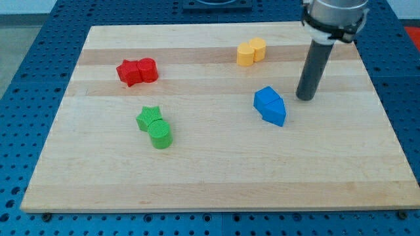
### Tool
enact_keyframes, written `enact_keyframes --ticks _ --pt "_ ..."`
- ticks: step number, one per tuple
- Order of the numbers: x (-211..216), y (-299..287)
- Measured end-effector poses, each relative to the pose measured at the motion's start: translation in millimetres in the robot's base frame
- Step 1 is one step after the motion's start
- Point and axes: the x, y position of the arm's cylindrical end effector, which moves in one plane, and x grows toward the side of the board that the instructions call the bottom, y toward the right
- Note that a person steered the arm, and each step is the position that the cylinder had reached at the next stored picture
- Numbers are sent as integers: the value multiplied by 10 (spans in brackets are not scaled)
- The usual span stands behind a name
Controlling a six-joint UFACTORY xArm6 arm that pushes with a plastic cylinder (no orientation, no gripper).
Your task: Move your arm to the top right corner of the board
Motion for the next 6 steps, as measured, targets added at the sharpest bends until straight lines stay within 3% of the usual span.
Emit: enact_keyframes --ticks 4,5,6 --pt "-149 548" --pt "-640 1120" --pt "-870 1192"
